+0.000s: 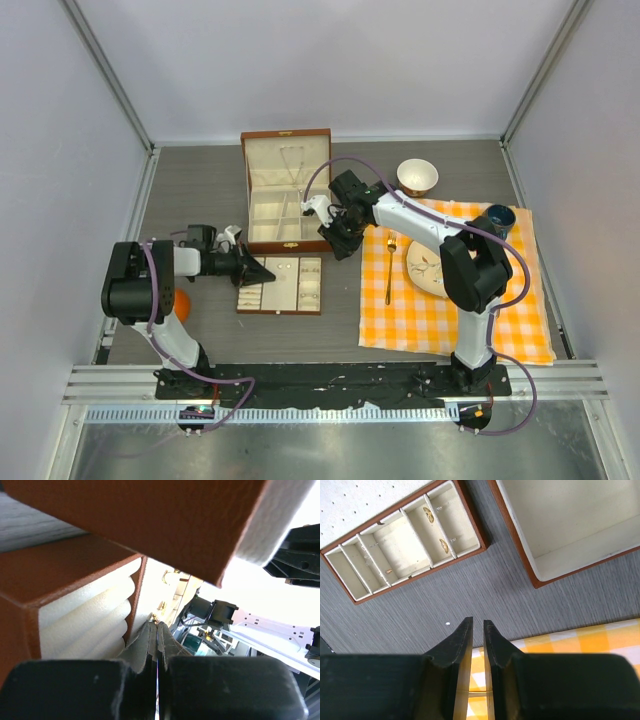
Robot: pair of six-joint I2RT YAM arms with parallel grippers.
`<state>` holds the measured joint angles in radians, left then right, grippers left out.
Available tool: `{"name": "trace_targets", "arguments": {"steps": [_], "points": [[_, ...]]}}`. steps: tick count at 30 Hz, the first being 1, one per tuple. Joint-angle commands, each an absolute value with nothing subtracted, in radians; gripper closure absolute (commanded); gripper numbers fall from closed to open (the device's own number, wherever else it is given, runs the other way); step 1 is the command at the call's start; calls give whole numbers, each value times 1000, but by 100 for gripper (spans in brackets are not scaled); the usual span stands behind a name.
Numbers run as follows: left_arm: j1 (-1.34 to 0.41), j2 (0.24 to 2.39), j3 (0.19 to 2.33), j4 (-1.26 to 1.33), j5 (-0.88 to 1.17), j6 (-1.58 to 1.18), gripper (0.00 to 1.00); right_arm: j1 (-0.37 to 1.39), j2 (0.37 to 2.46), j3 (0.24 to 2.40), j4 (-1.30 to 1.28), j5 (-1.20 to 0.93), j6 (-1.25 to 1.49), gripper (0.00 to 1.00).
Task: Organize the mixed jewelry
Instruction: Place the jewelry in the compartment layer.
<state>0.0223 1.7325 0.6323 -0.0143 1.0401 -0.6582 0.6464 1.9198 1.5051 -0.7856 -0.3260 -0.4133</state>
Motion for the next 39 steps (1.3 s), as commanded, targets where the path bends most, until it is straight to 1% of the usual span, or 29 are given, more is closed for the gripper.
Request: {"name": "trace_targets", "arguments": {"steps": [1,7,8,10,11,13,14,17,23,34,39], "points": [[44,1738,640,-44,1011,-615,99,653,1893,1506,-765,-325,-423,80],[49,1744,644,-46,1020,-614,98,652,1894,1508,-767,-325,-420,80],[49,1744,644,-46,1022,-614,90,653,1894,1508,-767,-325,-422,80],[51,1744,644,-46,1020,-614,85,653,1894,1508,-767,-324,-422,80],[51,1743,646,-46,1020,-614,80,653,1893,1508,-767,-324,-419,80],[51,1741,646,-49,1020,-612,73,653,1893,1509,-767,-324,-420,80],[49,1738,646,-51,1020,-612,67,653,1893,1509,-767,-324,-420,80],[51,1727,646,-54,1019,-607,61,653,1893,1506,-767,-324,-422,80],[51,1683,646,-64,1014,-597,58,653,1896,1508,-767,-325,-422,80],[52,1528,649,-112,1003,-555,58,653,1888,1509,-765,-324,-423,80],[43,1494,650,-107,1020,-558,57,653,1887,1511,-764,-327,-422,80]]}}
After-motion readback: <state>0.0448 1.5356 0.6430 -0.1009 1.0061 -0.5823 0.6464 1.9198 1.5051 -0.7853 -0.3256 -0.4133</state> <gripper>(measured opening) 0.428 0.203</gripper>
